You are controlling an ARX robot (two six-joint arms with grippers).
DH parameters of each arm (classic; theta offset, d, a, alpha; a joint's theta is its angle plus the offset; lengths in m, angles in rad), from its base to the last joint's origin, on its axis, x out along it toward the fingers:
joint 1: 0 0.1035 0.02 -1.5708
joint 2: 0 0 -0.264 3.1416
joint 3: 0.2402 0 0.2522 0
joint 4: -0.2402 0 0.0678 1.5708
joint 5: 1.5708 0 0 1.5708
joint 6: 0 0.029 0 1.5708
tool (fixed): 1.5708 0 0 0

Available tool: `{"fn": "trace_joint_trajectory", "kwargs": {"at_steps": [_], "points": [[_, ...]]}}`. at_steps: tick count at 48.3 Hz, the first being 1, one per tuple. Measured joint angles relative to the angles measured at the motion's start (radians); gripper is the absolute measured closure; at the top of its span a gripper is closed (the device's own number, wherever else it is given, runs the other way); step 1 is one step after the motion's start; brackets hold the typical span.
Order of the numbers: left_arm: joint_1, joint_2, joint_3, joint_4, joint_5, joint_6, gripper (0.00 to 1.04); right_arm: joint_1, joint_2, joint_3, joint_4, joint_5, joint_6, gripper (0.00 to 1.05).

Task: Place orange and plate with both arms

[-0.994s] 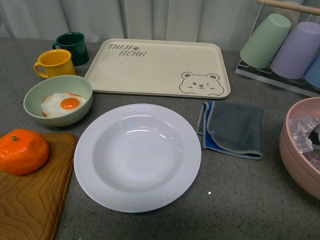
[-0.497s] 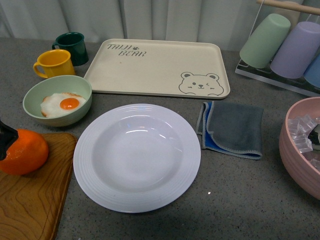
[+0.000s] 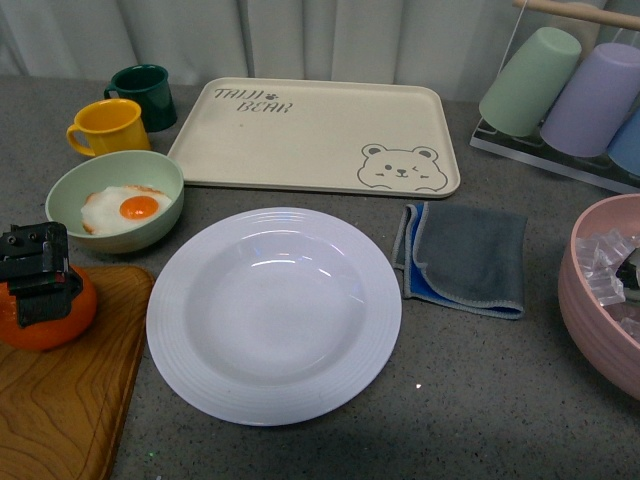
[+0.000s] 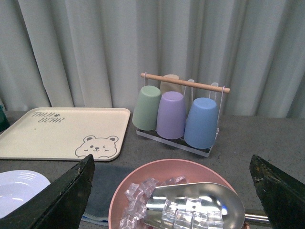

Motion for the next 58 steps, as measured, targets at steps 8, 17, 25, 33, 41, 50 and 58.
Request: {"fn": "trace_joint_trajectory", "kwargs": {"at_steps": [8,17,25,33,41,50,58], "points": [[0.000,0.041,0.031,-0.021,0.001,0.011,0.07,0.000,0.000,0.000,0.000,0.000,0.000,0.09],[0.005,0.071,0.048,-0.041,0.006,0.013,0.24,0.000,0.000,0.000,0.000,0.000,0.000,0.09],[0.010,0.071,0.063,-0.068,0.011,0.010,0.49,0.000,0.000,0.000,0.000,0.000,0.000,0.09],[-0.003,-0.015,0.068,-0.154,0.052,-0.035,0.53,0.000,0.000,0.000,0.000,0.000,0.000,0.09],[-0.091,-0.130,0.071,-0.179,0.045,-0.059,0.53,0.000,0.000,0.000,0.000,0.000,0.000,0.09],[-0.259,-0.084,0.122,-0.179,0.025,-0.109,0.53,0.000,0.000,0.000,0.000,0.000,0.000,0.09],[-0.388,0.019,0.216,-0.169,-0.002,-0.145,0.53,0.000,0.000,0.000,0.000,0.000,0.000,0.09]]}}
